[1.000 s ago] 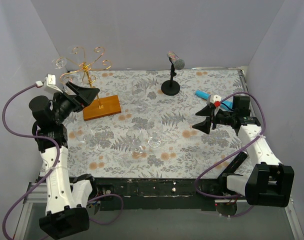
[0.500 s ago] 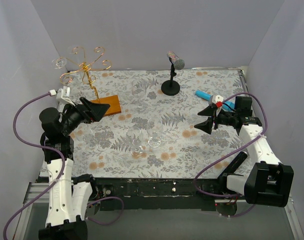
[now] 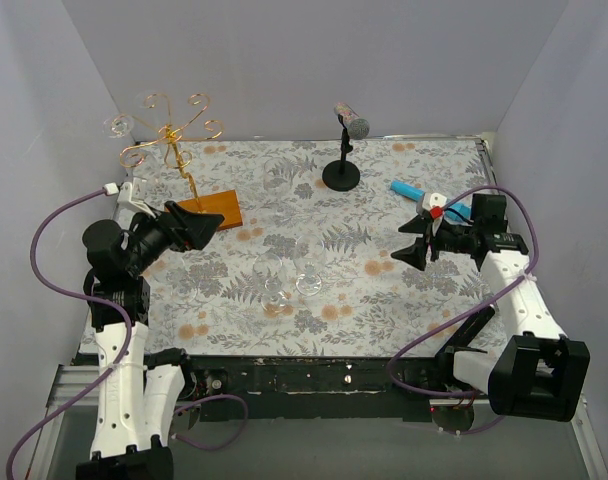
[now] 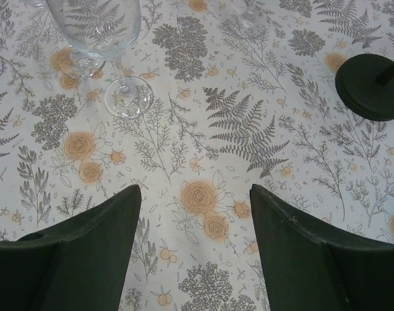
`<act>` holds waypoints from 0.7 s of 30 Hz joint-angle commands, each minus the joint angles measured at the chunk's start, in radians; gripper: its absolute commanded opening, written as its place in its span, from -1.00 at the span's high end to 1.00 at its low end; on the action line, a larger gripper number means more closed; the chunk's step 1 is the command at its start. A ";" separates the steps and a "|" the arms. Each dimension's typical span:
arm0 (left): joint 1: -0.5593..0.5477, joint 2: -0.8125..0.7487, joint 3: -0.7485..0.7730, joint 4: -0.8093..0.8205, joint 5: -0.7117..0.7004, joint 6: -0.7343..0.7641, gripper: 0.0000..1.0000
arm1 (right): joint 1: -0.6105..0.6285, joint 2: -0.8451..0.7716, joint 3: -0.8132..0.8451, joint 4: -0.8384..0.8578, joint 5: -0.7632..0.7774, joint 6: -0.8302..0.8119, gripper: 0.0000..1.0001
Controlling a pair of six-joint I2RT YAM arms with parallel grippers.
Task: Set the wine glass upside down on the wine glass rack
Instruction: Pick up the wine glass at the center of the board.
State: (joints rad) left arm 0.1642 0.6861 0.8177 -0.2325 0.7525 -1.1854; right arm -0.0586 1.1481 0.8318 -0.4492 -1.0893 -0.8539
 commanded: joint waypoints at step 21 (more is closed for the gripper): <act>-0.008 -0.019 0.040 -0.030 -0.084 -0.019 -0.96 | 0.100 0.036 0.243 -0.177 0.046 -0.097 -0.52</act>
State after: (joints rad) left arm 0.1612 0.6823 0.8295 -0.2588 0.6762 -1.1999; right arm -0.0051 1.1717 1.0096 -0.6250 -1.0523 -0.9668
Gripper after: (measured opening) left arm 0.981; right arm 0.762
